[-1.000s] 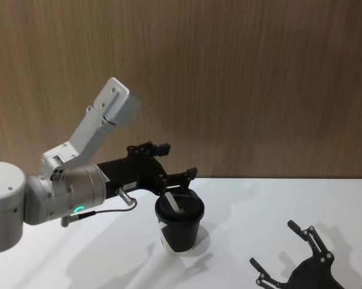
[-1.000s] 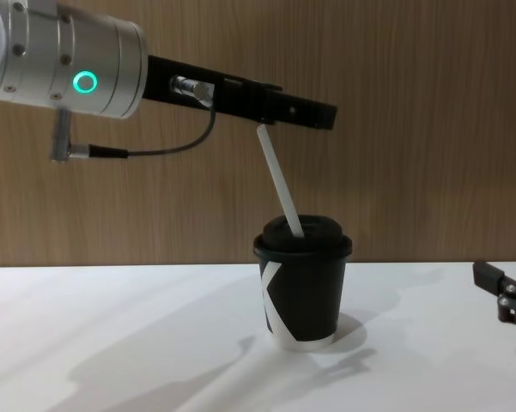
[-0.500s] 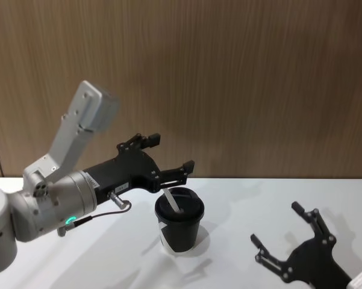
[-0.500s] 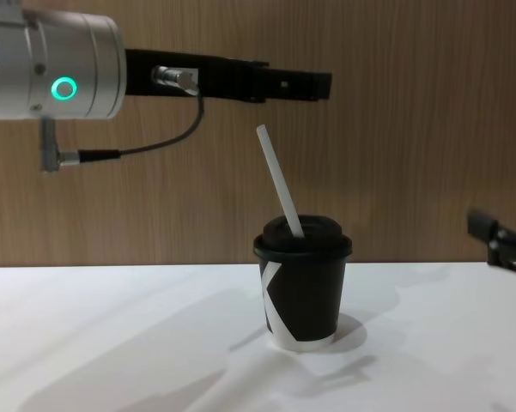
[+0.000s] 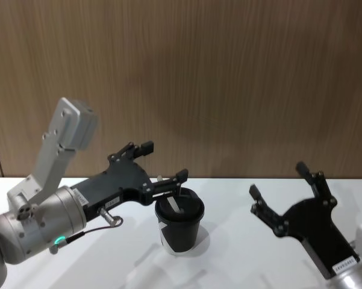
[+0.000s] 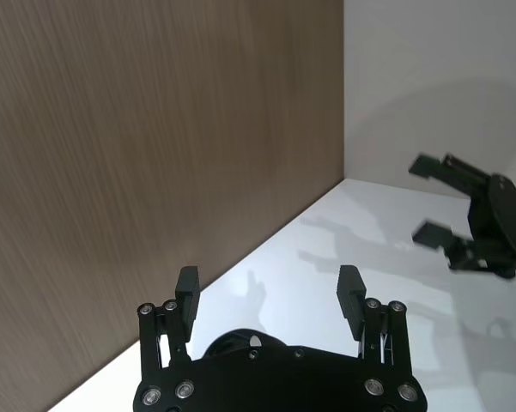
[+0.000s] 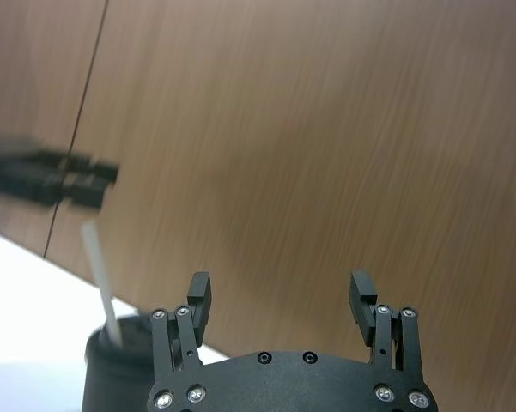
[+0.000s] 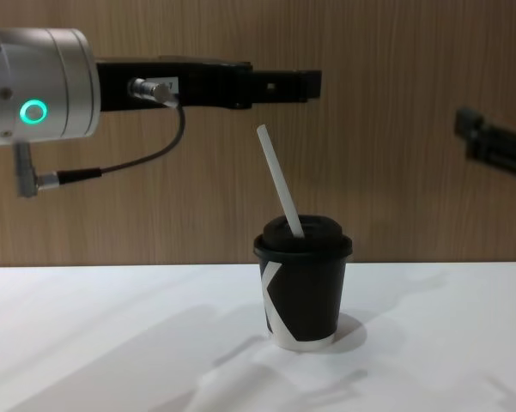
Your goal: Pick up the straw with one hand, pass it to the other hand, and insert it into the cup.
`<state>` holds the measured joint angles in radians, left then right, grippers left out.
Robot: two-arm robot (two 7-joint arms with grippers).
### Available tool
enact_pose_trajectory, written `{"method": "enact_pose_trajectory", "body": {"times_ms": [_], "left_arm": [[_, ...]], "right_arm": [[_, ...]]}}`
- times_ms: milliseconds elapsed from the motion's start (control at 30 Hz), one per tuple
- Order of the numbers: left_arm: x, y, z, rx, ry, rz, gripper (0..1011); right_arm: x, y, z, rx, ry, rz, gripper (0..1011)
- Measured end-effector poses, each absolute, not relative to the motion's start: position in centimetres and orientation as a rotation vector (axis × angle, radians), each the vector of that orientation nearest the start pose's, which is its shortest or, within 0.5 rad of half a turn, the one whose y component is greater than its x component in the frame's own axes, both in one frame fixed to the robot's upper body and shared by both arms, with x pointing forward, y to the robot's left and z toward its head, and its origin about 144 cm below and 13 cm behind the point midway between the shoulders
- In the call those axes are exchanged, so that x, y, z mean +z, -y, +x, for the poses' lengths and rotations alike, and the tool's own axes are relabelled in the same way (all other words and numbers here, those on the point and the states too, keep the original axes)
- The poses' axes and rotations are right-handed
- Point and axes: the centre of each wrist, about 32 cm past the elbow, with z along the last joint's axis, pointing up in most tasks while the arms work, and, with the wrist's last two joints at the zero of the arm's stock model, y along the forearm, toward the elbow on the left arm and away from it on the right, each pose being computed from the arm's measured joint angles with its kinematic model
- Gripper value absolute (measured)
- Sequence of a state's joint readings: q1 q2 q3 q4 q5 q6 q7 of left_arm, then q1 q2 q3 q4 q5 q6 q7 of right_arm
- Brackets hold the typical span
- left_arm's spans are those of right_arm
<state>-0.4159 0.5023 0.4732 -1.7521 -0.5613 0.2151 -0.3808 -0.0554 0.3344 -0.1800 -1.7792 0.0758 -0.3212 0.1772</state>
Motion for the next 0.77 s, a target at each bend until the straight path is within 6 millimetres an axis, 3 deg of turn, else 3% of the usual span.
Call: {"method": "enact_pose_trajectory", "body": {"times_ms": [267,767], "left_arm": [[128.9,-21.7,50.5,0.679,0.113,-0.009,1003],[128.1,-22.0,49.9,0.673,0.092,0.005,1003]], "right_arm": [[121.1,22.8,44.5,-1.140,0.426,0.228,1001],[122.9,21.4,45.1,-1.156,0.388,0.294,1001]]}}
